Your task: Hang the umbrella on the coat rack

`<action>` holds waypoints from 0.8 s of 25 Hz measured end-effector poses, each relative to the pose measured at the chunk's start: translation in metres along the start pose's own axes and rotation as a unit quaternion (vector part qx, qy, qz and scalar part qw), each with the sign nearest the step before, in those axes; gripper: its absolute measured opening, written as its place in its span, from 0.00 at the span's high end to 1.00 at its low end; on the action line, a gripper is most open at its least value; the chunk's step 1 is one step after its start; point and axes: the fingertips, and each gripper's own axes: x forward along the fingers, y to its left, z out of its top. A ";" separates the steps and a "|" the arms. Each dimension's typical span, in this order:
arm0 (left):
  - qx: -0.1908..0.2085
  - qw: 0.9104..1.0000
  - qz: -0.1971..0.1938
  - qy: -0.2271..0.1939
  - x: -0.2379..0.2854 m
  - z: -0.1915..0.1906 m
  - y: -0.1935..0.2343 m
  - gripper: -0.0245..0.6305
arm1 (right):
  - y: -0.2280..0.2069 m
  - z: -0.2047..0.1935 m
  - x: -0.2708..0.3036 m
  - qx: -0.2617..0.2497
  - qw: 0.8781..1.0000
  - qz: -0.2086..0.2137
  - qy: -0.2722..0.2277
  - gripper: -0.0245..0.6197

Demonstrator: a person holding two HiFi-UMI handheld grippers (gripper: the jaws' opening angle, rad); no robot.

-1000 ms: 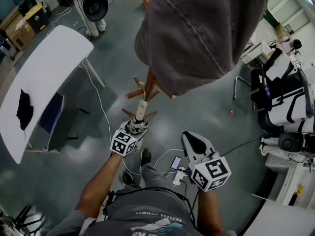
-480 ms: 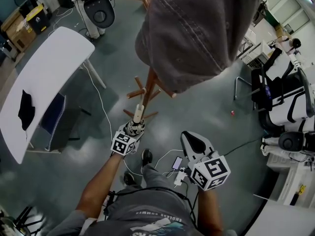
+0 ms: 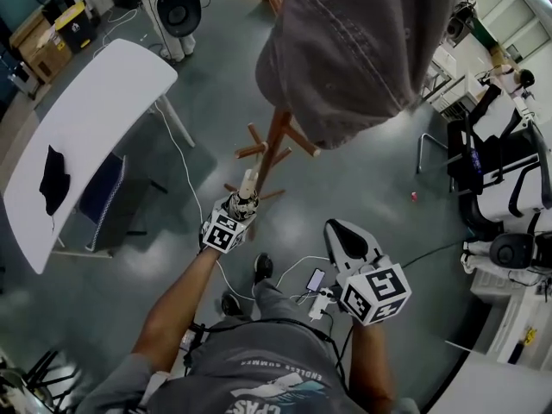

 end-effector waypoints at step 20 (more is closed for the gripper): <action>0.042 0.982 0.090 -0.158 -0.178 0.083 0.039 0.79 | 0.052 0.025 -0.025 -0.022 0.998 0.034 -0.046 0.91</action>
